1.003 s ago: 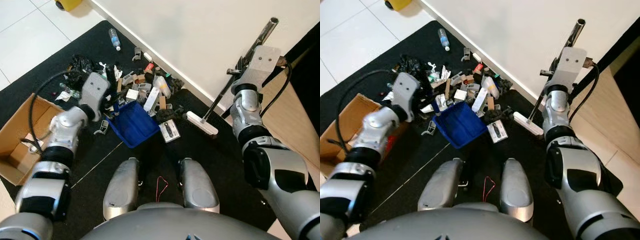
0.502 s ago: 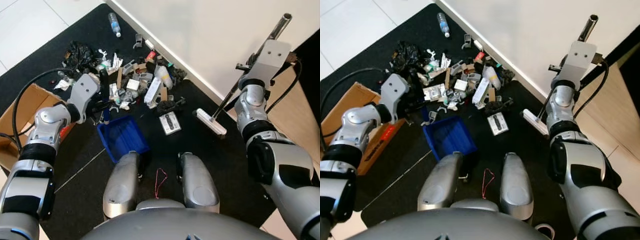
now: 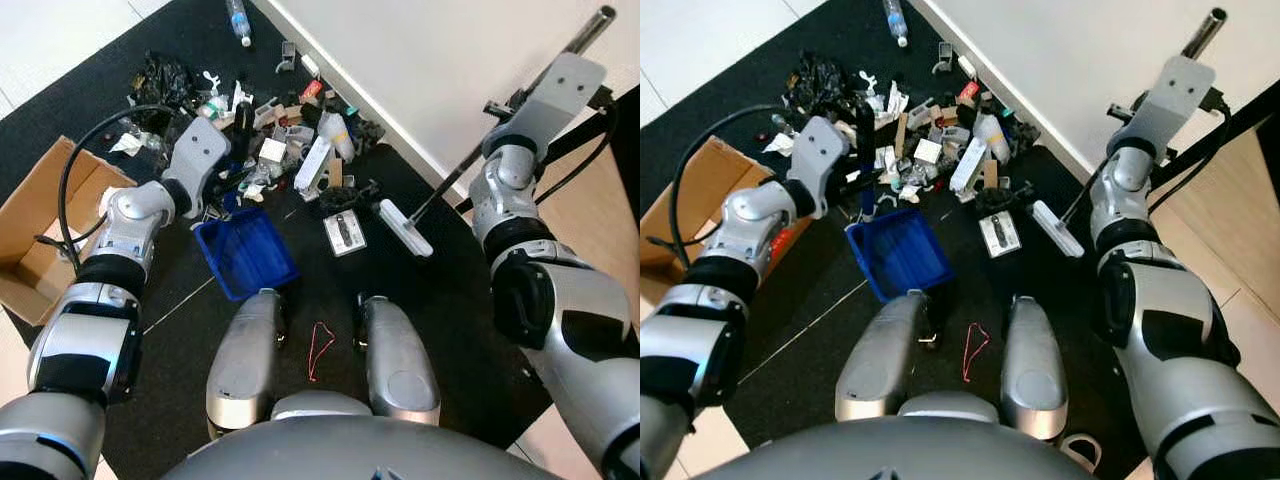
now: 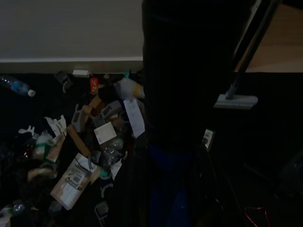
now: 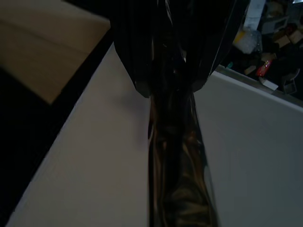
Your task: Sweep floor
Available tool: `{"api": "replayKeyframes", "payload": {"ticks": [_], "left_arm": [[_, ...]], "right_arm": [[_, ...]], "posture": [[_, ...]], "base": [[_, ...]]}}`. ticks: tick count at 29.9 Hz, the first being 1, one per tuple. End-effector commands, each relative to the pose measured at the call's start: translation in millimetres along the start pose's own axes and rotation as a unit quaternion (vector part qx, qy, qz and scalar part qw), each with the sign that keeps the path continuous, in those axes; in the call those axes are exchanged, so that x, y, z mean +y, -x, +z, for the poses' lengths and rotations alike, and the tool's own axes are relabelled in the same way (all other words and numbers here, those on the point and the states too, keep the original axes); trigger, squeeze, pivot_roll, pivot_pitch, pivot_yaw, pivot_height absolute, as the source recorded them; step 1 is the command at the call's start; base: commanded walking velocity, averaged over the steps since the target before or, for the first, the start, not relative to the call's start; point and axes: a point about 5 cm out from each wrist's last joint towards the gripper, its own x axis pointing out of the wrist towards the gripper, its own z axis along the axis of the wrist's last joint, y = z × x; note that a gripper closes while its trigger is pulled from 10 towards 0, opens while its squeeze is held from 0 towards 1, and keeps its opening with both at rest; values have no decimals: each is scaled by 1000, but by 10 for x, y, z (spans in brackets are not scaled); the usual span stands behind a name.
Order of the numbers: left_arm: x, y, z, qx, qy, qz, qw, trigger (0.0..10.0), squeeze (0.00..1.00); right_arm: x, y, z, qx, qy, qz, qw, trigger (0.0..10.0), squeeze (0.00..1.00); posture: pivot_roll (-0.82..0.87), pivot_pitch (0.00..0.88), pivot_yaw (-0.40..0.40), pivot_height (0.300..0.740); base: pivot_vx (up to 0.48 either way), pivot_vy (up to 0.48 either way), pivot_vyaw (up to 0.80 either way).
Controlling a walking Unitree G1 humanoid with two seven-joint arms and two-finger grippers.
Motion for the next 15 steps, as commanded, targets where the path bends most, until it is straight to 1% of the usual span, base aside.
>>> {"api": "replayKeyframes", "payload": {"ticks": [1,2,3,9,11,12,14,15], "left_arm": [[-87,-137,121,-29,12,-18,999,10000,0],[-87,-137,121,-29,12,-18,999,10000,0],[-104,-172,159,-34,0,-29,999,10000,0],[-96,-167,169,-36,-14,-33,999,10000,0],[-76,-141,179,-40,-18,-34,998,10000,0],[-54,-89,163,-42,-22,-35,998,10000,0],[-40,-9,83,-31,-45,-27,998,10000,0],[-68,3,30,-17,-65,-30,997,10000,0]], "right_arm": [[-29,-5,-17,14,-20,-25,999,10000,0],[-29,-5,-17,14,-20,-25,999,10000,0],[-53,-18,7,8,-9,-36,999,10000,0],[-108,-38,32,3,-3,-50,999,10000,0],[-138,-51,54,-3,-2,-54,999,10000,0],[-174,-67,83,-11,2,-55,998,10000,0],[-244,-84,103,-20,10,-58,998,10000,0],[-271,-88,100,-19,11,-60,998,10000,0]], "posture": [[193,229,34,740],[193,229,34,740],[189,218,37,740],[174,202,45,740],[167,197,47,740],[166,196,48,740],[162,190,47,740],[165,188,45,740]], "base": [[0,0,0],[0,0,0],[0,0,0],[0,0,0],[0,0,0],[0,0,0],[0,0,0],[0,0,0]]}}
